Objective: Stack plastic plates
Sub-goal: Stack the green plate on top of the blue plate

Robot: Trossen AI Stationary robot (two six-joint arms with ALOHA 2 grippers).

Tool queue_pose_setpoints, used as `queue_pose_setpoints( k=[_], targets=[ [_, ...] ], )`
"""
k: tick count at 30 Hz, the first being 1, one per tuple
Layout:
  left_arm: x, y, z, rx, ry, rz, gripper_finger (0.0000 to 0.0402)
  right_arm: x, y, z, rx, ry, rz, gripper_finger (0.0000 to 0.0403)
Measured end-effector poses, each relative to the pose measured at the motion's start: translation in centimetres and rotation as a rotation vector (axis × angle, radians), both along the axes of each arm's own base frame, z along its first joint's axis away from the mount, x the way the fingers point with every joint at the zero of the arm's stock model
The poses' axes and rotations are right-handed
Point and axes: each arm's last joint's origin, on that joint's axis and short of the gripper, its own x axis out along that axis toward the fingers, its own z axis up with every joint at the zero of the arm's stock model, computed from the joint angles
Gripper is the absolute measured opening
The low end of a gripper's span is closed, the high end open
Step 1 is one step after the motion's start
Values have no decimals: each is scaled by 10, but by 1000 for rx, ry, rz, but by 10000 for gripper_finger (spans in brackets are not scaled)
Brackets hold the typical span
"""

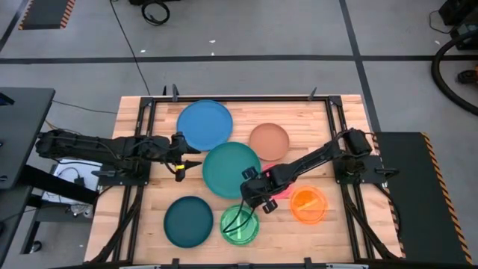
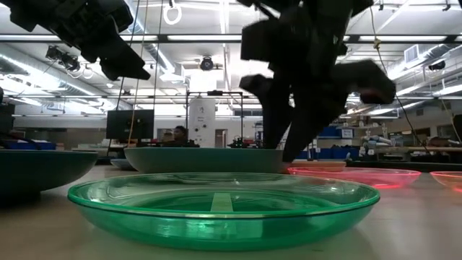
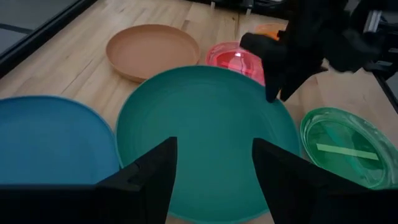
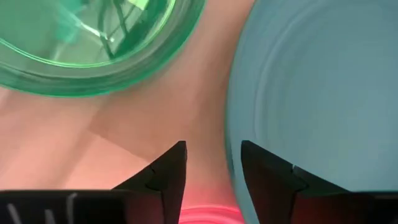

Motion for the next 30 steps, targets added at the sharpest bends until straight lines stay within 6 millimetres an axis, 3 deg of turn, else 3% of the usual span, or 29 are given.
queue_pose_setpoints(
  k=[4,21,30],
  targets=[
    [0,0,0,0,4,0,217,1,-1,-9,-56,15,-2,148],
    [0,0,0,0,3,0,217,4,-10,-6,-81,2,16,44],
    [-2,0,7,6,20,-3,217,9,1,15,-134,-3,55,16]
  ],
)
